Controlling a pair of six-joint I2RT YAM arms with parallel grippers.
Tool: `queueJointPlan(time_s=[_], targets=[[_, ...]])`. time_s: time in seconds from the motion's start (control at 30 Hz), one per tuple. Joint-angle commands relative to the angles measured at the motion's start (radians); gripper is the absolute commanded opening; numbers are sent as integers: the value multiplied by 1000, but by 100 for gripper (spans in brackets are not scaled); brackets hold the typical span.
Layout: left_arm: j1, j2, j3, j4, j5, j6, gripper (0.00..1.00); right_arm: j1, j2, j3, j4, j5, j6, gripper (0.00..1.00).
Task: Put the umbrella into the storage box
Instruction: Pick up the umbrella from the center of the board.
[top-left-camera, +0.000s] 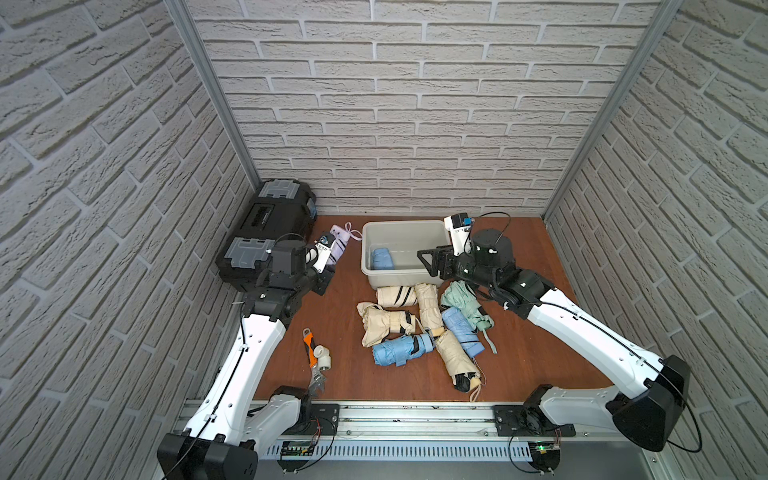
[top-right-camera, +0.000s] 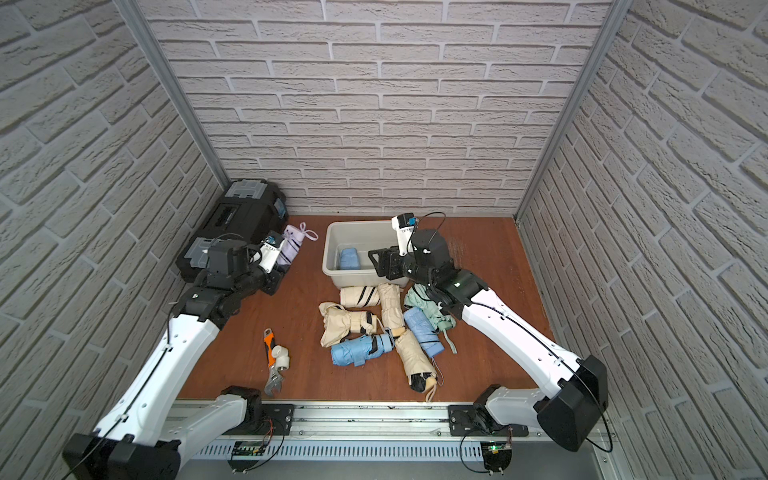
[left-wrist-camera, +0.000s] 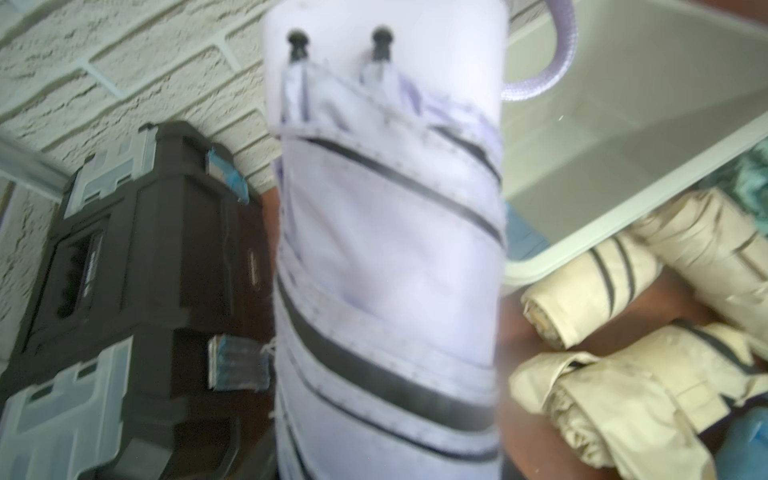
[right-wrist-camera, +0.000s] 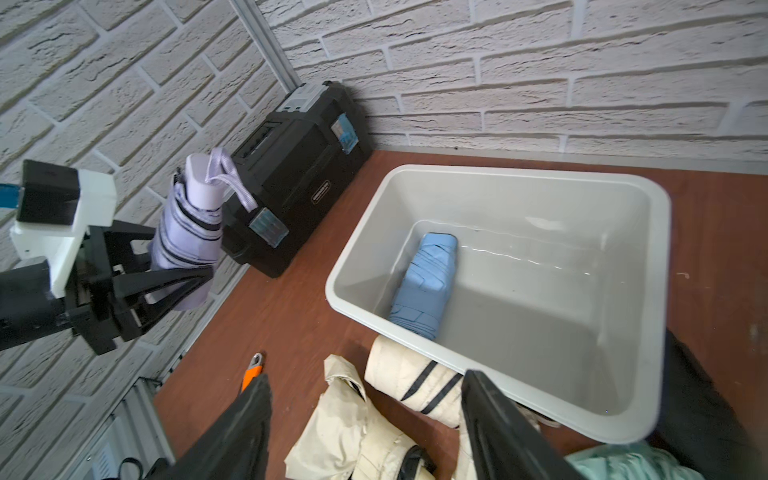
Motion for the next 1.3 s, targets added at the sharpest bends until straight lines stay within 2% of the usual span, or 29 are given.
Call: queueJointPlan(time_s=[0.0, 0.1, 0.27, 0.43, 0.83, 1.03, 1.27], targets=[[-84, 43, 32, 239, 34, -152, 47, 48, 52, 56, 87, -55, 69, 75], [-155, 89, 25, 346, 31, -224, 47, 72, 99, 81, 142, -70, 112, 77], [-223, 151, 20, 456, 27, -294, 47, 85, 167, 117, 209, -92, 172, 81], [-241, 173, 20, 493, 42, -318, 47, 84, 215, 141, 261, -65, 195, 85], [-244, 164, -3, 515, 129, -347, 47, 73, 352, 250, 327, -46, 227, 85], [-247, 167, -8, 528, 135, -359, 47, 73, 418, 308, 326, -70, 234, 78], [-248, 163, -3, 511, 133, -368, 50, 70, 474, 341, 327, -71, 264, 58]])
